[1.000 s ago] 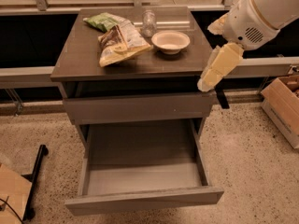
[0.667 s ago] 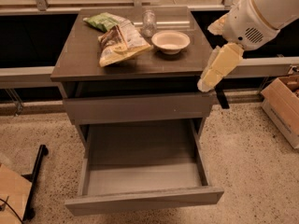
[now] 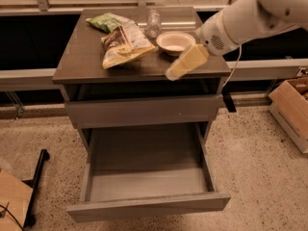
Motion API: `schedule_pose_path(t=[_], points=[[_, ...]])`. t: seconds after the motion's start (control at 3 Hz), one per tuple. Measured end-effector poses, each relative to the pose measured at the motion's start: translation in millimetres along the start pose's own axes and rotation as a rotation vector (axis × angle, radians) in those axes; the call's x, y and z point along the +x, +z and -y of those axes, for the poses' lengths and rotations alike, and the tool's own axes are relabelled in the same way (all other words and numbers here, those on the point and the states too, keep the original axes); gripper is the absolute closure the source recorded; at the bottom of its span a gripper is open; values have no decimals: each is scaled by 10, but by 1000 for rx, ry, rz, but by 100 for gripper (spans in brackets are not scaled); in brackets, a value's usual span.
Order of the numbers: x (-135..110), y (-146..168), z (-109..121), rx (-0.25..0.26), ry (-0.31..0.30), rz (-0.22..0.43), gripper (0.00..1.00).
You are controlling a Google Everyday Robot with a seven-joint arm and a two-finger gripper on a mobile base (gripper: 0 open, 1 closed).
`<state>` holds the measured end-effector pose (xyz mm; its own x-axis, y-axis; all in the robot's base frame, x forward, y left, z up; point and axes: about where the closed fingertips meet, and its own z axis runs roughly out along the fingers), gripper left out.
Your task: Place brown chip bag into middle drawer
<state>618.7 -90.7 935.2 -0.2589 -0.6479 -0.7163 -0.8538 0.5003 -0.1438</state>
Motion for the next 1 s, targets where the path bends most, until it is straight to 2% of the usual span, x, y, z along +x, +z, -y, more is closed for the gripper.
schedule_pose_path(t=[0.33, 0.67, 1.0], points=[[-159, 462, 296, 21, 77, 101, 0], [-355, 865, 515, 10, 122, 176, 0], [-621, 1250, 602, -39, 132, 230, 0]])
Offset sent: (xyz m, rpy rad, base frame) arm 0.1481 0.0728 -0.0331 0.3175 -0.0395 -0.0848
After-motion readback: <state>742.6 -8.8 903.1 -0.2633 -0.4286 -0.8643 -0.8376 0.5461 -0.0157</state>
